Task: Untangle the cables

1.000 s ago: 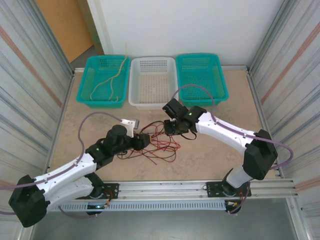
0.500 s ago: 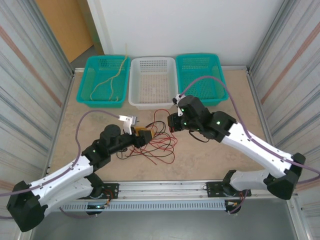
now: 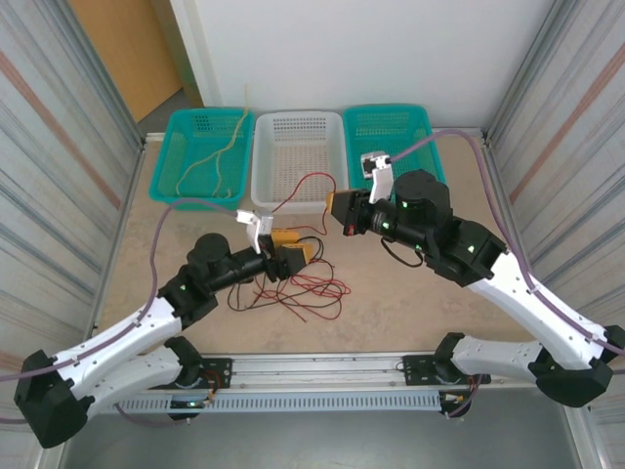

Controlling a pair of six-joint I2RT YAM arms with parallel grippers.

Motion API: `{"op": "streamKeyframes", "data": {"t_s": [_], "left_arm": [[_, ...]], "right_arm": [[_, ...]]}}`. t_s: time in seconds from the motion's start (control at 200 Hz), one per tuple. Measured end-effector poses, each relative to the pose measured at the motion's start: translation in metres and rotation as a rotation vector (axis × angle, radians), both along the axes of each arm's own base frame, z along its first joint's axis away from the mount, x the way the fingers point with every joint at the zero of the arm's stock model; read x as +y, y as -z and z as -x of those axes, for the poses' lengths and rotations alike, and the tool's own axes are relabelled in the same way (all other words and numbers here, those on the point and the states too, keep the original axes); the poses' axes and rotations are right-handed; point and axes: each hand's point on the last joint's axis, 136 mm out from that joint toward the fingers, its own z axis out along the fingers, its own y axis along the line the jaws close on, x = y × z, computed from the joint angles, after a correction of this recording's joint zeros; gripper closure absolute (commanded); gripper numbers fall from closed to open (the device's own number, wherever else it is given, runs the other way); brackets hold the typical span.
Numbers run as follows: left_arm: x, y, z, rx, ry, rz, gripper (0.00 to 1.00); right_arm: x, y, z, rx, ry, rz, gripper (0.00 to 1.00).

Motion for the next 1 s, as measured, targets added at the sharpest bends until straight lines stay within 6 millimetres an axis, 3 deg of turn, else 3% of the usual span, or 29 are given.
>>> {"op": "streamKeyframes", "data": {"t_s": [0.145,0.341,0.481,0.596,0.712,0.792,1.002], "left_arm": [[0.007,-0.002,-0.012,0.016,-0.092,-0.032,0.30],[0.045,0.036,-0.038,0.163,-0.359,-0.223,0.31],[0.069,0.062,-0.038,0.239,-0.450,-0.318,0.31],[0.091,0.076,-0.039,0.293,-0.521,-0.344,0.32],[0.108,0.090,-0.041,0.348,-0.572,-0.372,0.32],[0.117,0.097,-0.041,0.373,-0.596,-0.394,0.32],[0.131,0.104,-0.041,0.404,-0.633,-0.416,0.32]], "right_arm": [[-0.022,-0.026,-0.017,-0.042,0.078,-0.045,1.00],[-0.066,-0.055,-0.047,-0.098,0.227,-0.060,1.00],[-0.110,-0.067,-0.095,-0.115,0.385,-0.053,1.00],[-0.140,-0.060,-0.147,-0.088,0.489,-0.019,1.00],[-0.163,-0.029,-0.202,-0.011,0.550,0.021,1.00],[-0.175,0.006,-0.236,0.055,0.583,0.066,1.00],[-0.174,0.137,-0.298,0.306,0.550,0.182,1.00]]}}
